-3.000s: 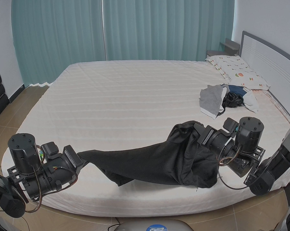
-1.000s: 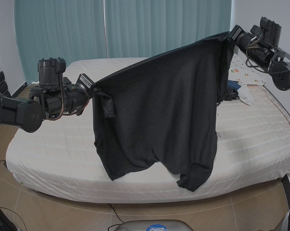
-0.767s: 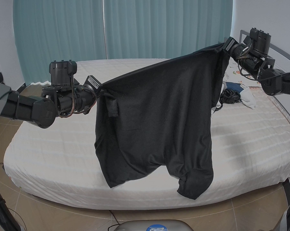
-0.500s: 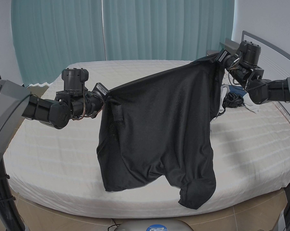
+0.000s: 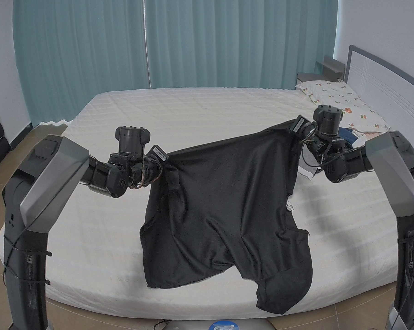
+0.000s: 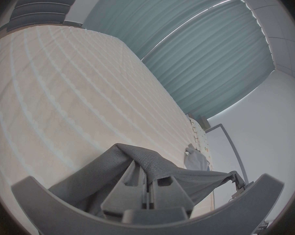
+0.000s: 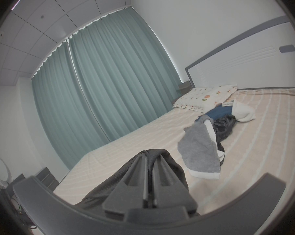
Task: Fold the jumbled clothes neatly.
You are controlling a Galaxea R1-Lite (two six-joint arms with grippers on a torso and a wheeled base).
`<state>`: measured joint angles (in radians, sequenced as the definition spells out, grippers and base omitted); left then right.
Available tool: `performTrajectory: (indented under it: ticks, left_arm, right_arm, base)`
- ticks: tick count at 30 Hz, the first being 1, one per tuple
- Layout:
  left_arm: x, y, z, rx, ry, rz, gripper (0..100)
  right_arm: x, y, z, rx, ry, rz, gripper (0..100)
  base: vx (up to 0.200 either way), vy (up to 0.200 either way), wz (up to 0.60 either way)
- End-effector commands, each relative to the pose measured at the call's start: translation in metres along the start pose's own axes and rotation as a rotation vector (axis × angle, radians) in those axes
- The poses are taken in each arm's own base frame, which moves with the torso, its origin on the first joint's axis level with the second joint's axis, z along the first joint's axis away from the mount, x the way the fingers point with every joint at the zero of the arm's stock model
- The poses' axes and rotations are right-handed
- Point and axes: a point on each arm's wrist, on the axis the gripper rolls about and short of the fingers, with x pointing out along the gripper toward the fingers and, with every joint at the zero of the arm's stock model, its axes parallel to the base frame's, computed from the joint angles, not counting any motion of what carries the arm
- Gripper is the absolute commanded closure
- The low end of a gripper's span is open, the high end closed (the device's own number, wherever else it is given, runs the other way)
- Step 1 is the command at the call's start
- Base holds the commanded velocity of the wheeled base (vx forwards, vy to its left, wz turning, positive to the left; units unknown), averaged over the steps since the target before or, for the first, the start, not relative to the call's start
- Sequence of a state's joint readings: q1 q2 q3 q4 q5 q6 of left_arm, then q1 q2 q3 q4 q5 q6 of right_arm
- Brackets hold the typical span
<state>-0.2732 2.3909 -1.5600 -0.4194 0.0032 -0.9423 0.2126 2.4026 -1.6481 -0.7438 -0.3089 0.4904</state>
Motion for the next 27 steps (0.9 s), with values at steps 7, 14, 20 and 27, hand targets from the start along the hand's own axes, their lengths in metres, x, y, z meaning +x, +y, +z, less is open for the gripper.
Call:
performTrajectory:
  ticks: [7, 14, 20, 27]
  left_arm:
    - [0.062, 0.049, -0.046, 0.01, -0.011, 0.13, 0]
    - [0.074, 0.055, -0.045, 0.015, -0.091, 0.193, 0]
    - [0.073, 0.061, -0.038, 0.018, -0.097, 0.229, 0]
    - [0.048, 0.046, 0.002, -0.018, -0.09, 0.216, 0]
  right_arm:
    - [0.027, -0.048, -0.106, -0.056, 0.139, -0.102, 0]
    - [0.024, -0.07, -0.137, -0.111, 0.24, -0.158, 0]
    - [0.022, -0.086, -0.129, -0.15, 0.278, -0.207, 0]
    - [-0.005, -0.091, -0.11, -0.112, 0.36, -0.191, 0]
  base:
    - [0.0, 0.0, 0.0]
    - [0.0, 0.0, 0.0]
    - [0.0, 0.0, 0.0]
    - [0.0, 0.0, 0.0]
